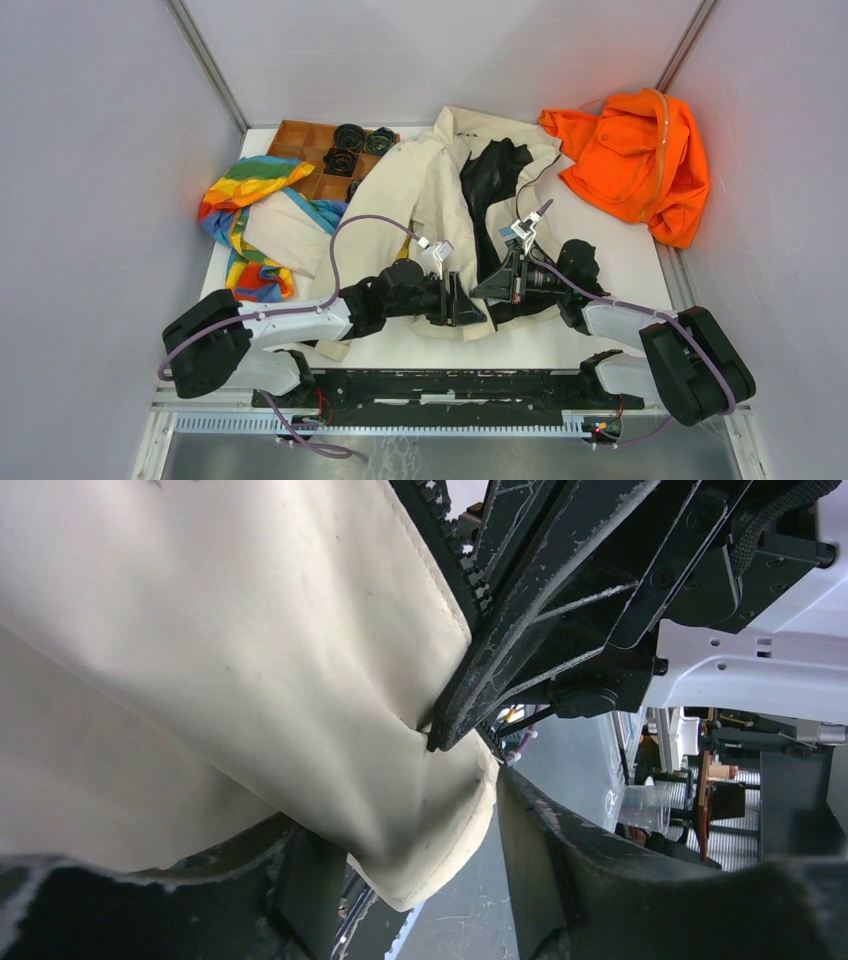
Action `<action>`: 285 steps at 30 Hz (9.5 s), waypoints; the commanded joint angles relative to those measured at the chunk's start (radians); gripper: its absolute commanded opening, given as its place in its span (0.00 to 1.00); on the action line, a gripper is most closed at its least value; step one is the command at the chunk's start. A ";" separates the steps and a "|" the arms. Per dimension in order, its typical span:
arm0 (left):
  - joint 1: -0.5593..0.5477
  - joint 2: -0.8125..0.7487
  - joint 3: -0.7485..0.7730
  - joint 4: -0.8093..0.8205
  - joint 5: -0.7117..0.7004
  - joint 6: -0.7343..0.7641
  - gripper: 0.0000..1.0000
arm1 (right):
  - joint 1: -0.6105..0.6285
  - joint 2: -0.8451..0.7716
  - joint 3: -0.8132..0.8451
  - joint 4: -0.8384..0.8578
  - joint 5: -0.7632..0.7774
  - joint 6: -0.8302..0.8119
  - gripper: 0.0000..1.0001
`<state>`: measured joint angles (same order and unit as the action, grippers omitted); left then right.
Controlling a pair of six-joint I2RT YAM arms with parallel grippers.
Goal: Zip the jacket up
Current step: Pick up the jacket from the center of the board.
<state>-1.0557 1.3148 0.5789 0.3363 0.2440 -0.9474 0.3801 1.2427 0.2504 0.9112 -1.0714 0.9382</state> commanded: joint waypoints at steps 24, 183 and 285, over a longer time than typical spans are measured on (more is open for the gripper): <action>0.053 -0.001 -0.147 0.348 0.106 -0.023 0.02 | 0.008 -0.065 0.105 -0.321 -0.062 -0.358 0.45; 0.148 -0.154 -0.144 0.389 0.156 0.073 0.02 | -0.825 0.056 0.778 -2.045 0.267 -2.037 0.86; 0.181 -0.091 -0.047 0.334 0.212 0.238 0.02 | -0.759 0.247 0.601 -1.835 0.528 -1.851 0.57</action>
<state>-0.8783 1.2453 0.5308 0.6086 0.4553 -0.7387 -0.3813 1.4860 0.8776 -0.9520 -0.5739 -0.9199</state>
